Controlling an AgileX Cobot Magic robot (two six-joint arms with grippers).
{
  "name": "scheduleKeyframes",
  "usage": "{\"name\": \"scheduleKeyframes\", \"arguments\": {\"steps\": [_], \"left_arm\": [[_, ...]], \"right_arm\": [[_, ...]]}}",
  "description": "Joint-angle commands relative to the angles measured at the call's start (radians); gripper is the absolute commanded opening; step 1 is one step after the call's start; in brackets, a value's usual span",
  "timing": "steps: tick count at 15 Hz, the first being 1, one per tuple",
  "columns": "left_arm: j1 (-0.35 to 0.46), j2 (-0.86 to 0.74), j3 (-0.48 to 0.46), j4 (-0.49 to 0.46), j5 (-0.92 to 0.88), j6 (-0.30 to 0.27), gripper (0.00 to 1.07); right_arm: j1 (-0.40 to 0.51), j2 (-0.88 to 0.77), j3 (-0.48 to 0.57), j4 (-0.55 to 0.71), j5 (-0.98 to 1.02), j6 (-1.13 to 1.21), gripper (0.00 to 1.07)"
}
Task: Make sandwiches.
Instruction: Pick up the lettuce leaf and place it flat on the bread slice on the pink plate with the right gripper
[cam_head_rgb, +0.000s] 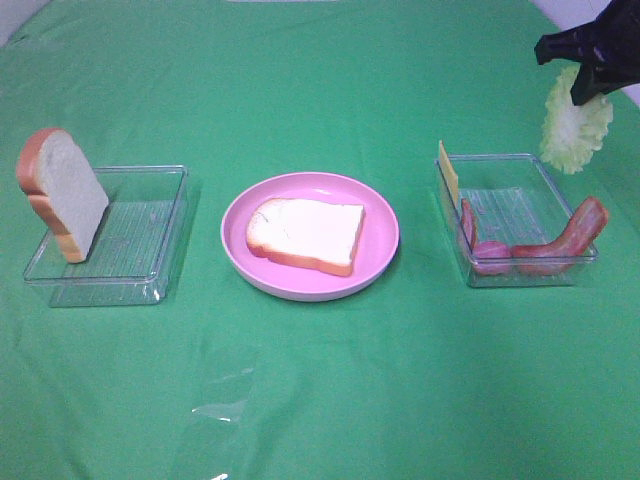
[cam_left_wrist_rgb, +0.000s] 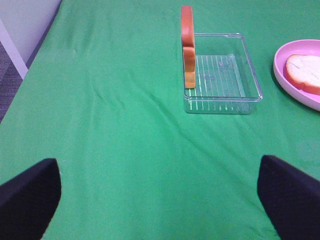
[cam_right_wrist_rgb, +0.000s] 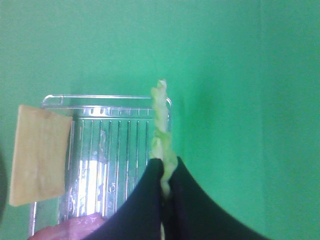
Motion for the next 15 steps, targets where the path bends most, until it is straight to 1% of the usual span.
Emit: {"name": "scheduleKeyframes", "arguments": {"steps": [1,6,7,8,10,12,13,14,15], "left_arm": [[0.003,-0.002,0.003,-0.002,-0.004,0.002,1.0],[0.003,-0.002,0.003,-0.002,-0.004,0.002,1.0],[0.003,-0.002,0.003,-0.002,-0.004,0.002,1.0],[0.003,-0.002,0.003,-0.002,-0.004,0.002,1.0],[0.003,-0.002,0.003,-0.002,-0.004,0.002,1.0],[0.003,-0.002,0.003,-0.002,-0.004,0.002,1.0],[0.003,-0.002,0.003,-0.002,-0.004,0.002,1.0],[0.003,-0.002,0.003,-0.002,-0.004,0.002,1.0],[0.003,-0.002,0.003,-0.002,-0.004,0.002,1.0]], "right_arm": [[-0.003,-0.041,-0.003,0.018,0.016,-0.009,0.0],[-0.003,-0.07,-0.003,0.132,0.099,-0.029,0.0],[0.004,-0.07,-0.003,0.169,0.12,-0.031,0.0],[0.033,-0.07,-0.003,0.172,0.141,-0.031,0.0],[0.135,-0.07,-0.003,0.152,0.145,-0.031,0.0],[0.275,-0.07,-0.003,0.155,0.148,-0.015,0.0],[0.31,-0.07,-0.003,0.155,0.149,-0.002,0.0],[0.381,-0.07,-0.003,0.154,0.144,0.019,0.0],[0.484,-0.067,-0.003,0.154,0.1,0.039,0.0]]}}
